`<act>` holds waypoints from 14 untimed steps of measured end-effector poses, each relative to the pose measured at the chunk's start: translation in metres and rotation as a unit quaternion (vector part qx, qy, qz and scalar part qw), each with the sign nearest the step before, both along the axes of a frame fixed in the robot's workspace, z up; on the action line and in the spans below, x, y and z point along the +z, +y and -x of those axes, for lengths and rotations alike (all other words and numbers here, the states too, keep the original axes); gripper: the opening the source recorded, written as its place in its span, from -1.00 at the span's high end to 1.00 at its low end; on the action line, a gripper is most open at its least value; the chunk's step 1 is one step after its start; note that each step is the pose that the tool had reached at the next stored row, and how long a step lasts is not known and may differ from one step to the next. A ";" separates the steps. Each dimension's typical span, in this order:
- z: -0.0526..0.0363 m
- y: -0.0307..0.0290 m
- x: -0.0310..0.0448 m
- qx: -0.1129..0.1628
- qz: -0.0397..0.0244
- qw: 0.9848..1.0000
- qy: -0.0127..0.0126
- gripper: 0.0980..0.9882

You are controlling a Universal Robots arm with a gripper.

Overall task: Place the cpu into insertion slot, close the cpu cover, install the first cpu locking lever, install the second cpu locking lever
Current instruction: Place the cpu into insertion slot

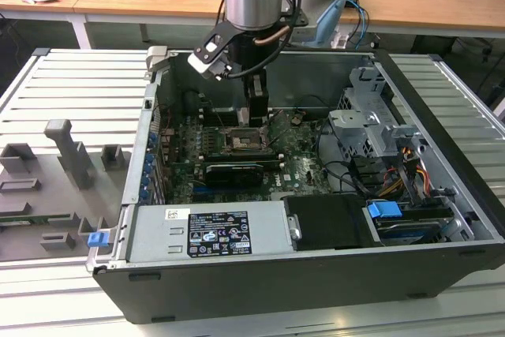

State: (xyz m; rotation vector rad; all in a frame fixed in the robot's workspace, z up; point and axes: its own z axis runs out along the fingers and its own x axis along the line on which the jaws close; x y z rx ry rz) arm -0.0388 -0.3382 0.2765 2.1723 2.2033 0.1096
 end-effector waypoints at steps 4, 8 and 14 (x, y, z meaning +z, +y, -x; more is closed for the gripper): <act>0.0001 0.0011 -0.0010 0.000 0.000 1.000 0.000 0.03; 0.0007 0.0038 -0.0030 0.000 0.000 1.000 0.000 0.03; 0.0008 0.0041 -0.0047 0.000 0.000 1.000 0.000 0.03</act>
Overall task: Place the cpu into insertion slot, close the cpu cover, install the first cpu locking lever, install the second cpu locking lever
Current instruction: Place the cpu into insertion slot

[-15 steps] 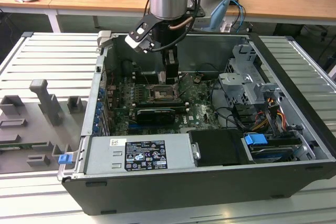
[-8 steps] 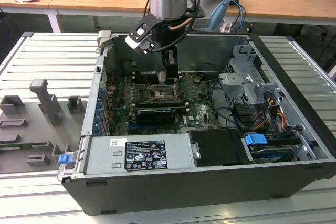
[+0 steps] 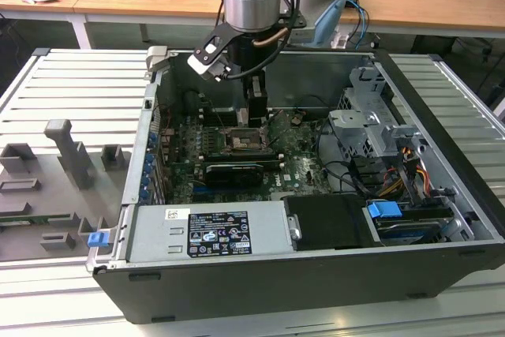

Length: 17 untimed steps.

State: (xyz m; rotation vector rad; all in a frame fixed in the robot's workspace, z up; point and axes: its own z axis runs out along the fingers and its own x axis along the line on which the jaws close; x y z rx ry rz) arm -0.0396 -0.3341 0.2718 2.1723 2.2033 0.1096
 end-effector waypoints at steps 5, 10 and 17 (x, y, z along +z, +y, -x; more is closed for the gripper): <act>0.0000 0.0000 -0.0013 0.000 0.000 1.000 0.000 0.03; 0.0000 0.0000 -0.0025 0.000 0.000 1.000 0.000 0.03; 0.0000 0.0020 -0.0039 0.000 0.000 1.000 0.000 0.03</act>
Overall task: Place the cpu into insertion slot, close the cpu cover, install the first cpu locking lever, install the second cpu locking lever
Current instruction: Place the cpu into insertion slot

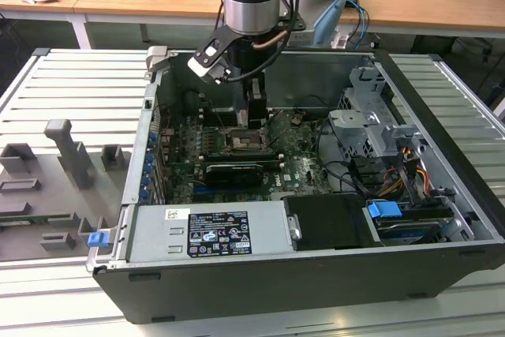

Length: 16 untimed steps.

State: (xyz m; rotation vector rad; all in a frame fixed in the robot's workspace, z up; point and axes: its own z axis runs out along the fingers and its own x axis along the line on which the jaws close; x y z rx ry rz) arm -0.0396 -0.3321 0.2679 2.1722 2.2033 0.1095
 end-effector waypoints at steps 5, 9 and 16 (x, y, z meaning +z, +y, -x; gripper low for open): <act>0.0002 0.0074 -0.0024 -0.002 0.000 1.000 0.000 0.03; 0.0006 0.0057 -0.0076 -0.016 0.000 1.000 0.000 0.03; 0.0006 0.0054 -0.0091 -0.016 0.000 1.000 0.000 0.03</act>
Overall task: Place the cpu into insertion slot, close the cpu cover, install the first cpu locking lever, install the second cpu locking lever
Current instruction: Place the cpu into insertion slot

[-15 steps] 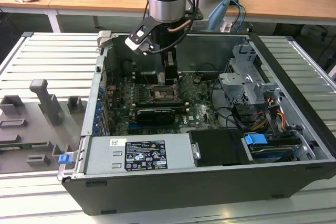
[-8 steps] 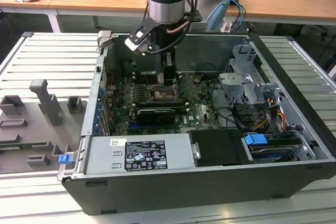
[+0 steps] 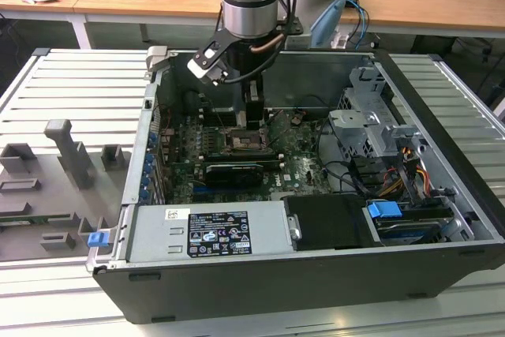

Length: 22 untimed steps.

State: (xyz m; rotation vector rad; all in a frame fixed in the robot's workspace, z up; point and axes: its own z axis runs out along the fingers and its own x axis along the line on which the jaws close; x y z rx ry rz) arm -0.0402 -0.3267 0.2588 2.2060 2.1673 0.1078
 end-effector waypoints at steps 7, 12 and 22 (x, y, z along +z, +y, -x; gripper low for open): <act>0.0014 0.0002 -0.0089 -0.013 0.000 1.000 0.000 0.03; 0.0022 0.0003 -0.0220 -0.007 0.000 1.000 0.000 0.03; 0.0028 0.0012 -0.0309 -0.003 0.000 1.000 0.000 0.03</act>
